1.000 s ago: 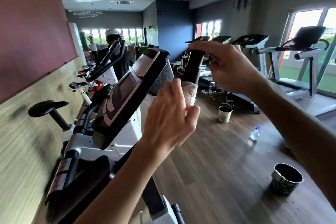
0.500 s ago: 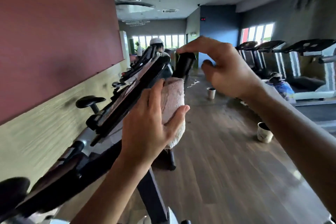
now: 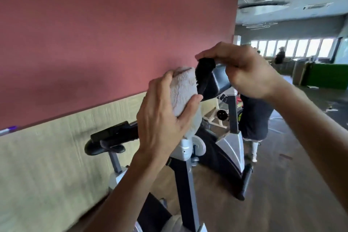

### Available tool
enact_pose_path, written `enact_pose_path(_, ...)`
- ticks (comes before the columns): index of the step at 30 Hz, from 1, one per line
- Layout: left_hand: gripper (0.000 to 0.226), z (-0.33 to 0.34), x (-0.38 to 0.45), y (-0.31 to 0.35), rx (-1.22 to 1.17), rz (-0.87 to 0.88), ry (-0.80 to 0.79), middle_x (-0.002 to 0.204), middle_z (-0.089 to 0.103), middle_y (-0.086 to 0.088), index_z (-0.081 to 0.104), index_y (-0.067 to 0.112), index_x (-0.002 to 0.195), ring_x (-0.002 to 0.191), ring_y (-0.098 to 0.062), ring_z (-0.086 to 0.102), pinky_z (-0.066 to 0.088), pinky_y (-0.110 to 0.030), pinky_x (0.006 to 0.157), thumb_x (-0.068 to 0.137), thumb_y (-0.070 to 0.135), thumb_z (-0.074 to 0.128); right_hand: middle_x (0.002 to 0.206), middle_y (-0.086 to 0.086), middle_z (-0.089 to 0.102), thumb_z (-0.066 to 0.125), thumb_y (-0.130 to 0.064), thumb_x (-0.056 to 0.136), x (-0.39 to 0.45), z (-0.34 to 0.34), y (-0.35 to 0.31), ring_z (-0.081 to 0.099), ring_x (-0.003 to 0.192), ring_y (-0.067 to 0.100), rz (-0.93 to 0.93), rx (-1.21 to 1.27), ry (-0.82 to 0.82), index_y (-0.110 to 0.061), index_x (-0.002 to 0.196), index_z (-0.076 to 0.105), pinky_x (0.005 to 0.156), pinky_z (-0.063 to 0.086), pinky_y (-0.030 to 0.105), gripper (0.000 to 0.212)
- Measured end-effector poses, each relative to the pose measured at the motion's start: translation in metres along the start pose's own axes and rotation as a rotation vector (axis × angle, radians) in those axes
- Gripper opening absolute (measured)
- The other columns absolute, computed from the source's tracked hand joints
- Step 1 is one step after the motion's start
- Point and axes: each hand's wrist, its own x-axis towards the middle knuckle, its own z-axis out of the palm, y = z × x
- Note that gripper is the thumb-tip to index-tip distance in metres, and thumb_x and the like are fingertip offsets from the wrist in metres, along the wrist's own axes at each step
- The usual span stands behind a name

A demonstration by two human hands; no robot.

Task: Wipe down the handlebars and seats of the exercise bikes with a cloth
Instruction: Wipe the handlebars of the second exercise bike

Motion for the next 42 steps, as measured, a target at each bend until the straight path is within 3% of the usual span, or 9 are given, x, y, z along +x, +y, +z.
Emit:
enact_pose_path(7, 0.069, 0.060, 0.025, 0.041, 0.151, -0.018, 0.182, 0.141, 0.059, -0.011, 0.053, 0.002, 0.142, 0.127, -0.024, 0.059, 0.052, -0.033, 0.097, 0.091, 0.046, 0.067, 0.101, 0.008, 0.068, 0.030, 0.006, 0.056, 0.013, -0.004, 0.018, 0.067, 0.104, 0.027, -0.208, 0.094, -0.045, -0.006, 0.102, 0.073, 0.096, 0.055, 0.047, 0.065)
enact_pose_path(11, 0.062, 0.079, 0.013, 0.034, 0.236, 0.028, 0.390, 0.131, 0.067, -0.010, 0.058, -0.002, 0.137, 0.118, -0.022, 0.067, 0.058, -0.034, 0.091, 0.093, 0.040, 0.070, 0.097, 0.000, 0.065, 0.032, 0.018, 0.061, 0.021, -0.006, 0.033, 0.066, 0.096, 0.011, -0.279, 0.163, -0.072, -0.015, 0.101, 0.073, 0.088, 0.051, 0.022, 0.066)
enact_pose_path(14, 0.059, 0.090, -0.016, 0.016, 0.344, 0.065, 0.463, 0.121, 0.070, -0.014, 0.061, -0.007, 0.129, 0.109, -0.026, 0.070, 0.060, -0.039, 0.086, 0.093, 0.038, 0.075, 0.108, 0.007, 0.068, 0.029, 0.010, 0.062, 0.028, -0.008, 0.047, 0.066, 0.107, 0.009, -0.372, 0.121, -0.080, -0.002, 0.114, 0.074, 0.102, 0.049, 0.026, 0.069)
enact_pose_path(20, 0.073, 0.101, 0.007, 0.052, 0.451, -0.070, 0.587, 0.137, 0.064, -0.004, 0.052, 0.004, 0.144, 0.122, -0.015, 0.061, 0.034, -0.004, 0.097, 0.091, 0.052, 0.064, 0.103, 0.003, 0.065, 0.031, -0.001, 0.061, 0.044, -0.018, 0.065, 0.064, 0.107, 0.015, -0.542, 0.187, -0.236, -0.014, 0.116, 0.074, 0.104, 0.050, 0.041, 0.071)
enact_pose_path(23, 0.070, 0.110, 0.026, 0.063, 0.551, -0.060, 0.671, 0.129, 0.066, -0.003, 0.055, 0.005, 0.142, 0.115, -0.014, 0.063, 0.038, -0.008, 0.091, 0.091, 0.052, 0.064, 0.098, 0.008, 0.065, 0.032, -0.004, 0.061, 0.053, -0.022, 0.070, 0.063, 0.100, 0.024, -0.623, 0.231, -0.304, -0.011, 0.106, 0.075, 0.096, 0.052, 0.050, 0.063)
enact_pose_path(28, 0.064, 0.127, -0.027, 0.042, 0.693, -0.128, 0.716, 0.119, 0.063, -0.005, 0.050, 0.006, 0.138, 0.107, -0.019, 0.061, 0.047, -0.022, 0.087, 0.093, 0.049, 0.065, 0.111, 0.004, 0.068, 0.037, 0.016, 0.075, 0.062, -0.021, 0.082, 0.062, 0.111, 0.018, -0.680, 0.267, -0.327, -0.012, 0.122, 0.072, 0.100, 0.045, 0.024, 0.065)
enact_pose_path(31, 0.065, 0.132, -0.020, 0.053, 0.716, -0.201, 0.761, 0.125, 0.061, 0.000, 0.050, 0.009, 0.141, 0.114, -0.016, 0.060, 0.048, -0.028, 0.090, 0.093, 0.051, 0.063, 0.112, 0.007, 0.067, 0.039, 0.016, 0.078, 0.063, -0.024, 0.083, 0.059, 0.110, 0.025, -0.749, 0.275, -0.340, -0.013, 0.122, 0.072, 0.098, 0.046, 0.039, 0.062)
enact_pose_path(38, 0.067, 0.136, 0.013, 0.063, 0.814, -0.097, 0.742, 0.135, 0.059, 0.000, 0.049, 0.007, 0.144, 0.122, -0.013, 0.059, 0.040, -0.011, 0.094, 0.091, 0.041, 0.073, 0.106, 0.002, 0.066, 0.037, 0.003, 0.076, 0.071, -0.022, 0.096, 0.060, 0.111, 0.024, -0.836, 0.365, -0.399, -0.010, 0.122, 0.072, 0.104, 0.045, 0.047, 0.059)
enact_pose_path(42, 0.069, 0.135, -0.035, 0.033, 0.887, -0.136, 0.678, 0.138, 0.055, -0.012, 0.046, 0.000, 0.144, 0.128, -0.025, 0.055, 0.049, -0.036, 0.102, 0.092, 0.033, 0.076, 0.115, 0.005, 0.064, 0.039, 0.014, 0.081, 0.073, -0.012, 0.098, 0.056, 0.114, 0.024, -0.848, 0.372, -0.345, -0.010, 0.128, 0.069, 0.106, 0.042, 0.045, 0.061)
